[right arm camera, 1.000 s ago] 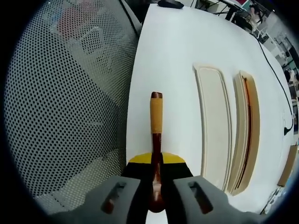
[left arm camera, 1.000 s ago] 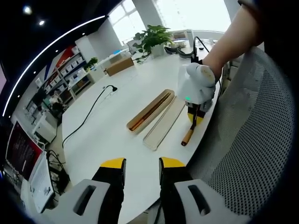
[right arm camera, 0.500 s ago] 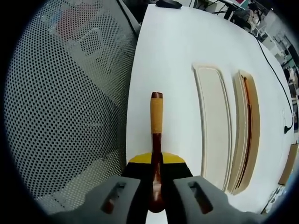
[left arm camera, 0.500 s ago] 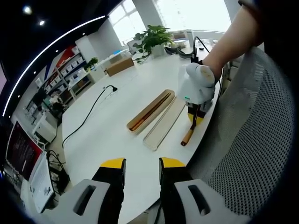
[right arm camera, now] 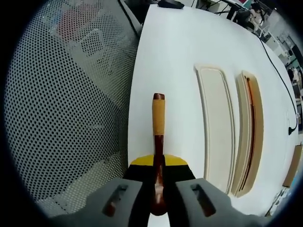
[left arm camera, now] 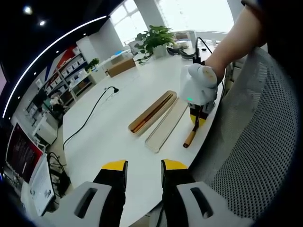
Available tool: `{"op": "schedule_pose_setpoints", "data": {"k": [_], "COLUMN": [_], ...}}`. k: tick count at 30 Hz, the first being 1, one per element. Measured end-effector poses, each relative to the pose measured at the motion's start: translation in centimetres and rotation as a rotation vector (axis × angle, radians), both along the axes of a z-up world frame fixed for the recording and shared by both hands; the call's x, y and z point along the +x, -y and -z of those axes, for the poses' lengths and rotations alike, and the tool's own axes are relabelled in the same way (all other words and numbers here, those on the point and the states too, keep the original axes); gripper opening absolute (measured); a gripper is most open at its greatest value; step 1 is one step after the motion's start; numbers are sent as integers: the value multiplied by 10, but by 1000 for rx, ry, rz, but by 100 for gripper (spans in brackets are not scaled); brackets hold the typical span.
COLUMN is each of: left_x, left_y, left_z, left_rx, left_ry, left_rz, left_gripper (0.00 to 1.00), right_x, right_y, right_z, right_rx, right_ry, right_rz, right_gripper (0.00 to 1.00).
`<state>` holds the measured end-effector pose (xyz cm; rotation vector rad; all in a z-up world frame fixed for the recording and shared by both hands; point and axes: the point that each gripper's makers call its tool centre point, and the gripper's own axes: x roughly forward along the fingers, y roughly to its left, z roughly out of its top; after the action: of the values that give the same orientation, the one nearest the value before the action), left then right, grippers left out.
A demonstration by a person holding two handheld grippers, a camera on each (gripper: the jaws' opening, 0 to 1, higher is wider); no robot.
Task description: Arrange the utensils inside the cutlery case until each visible utensil rests in its matching compartment.
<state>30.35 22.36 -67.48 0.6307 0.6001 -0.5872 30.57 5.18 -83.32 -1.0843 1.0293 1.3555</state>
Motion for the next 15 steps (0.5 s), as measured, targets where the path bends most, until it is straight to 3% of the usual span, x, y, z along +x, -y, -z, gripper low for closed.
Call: {"op": "schedule_pose_setpoints", "data": {"k": [15], "left_x": [0], "left_y": [0], "left_z": [1], "left_rx": [1], "left_ry": [-1], "left_rz": [-1], "left_gripper": [28], "right_x": [0], "right_y": [0], "right_z": [0], "right_rx": [2], "right_ry": [-9], "right_rz": [11], "right_gripper": [0]}}
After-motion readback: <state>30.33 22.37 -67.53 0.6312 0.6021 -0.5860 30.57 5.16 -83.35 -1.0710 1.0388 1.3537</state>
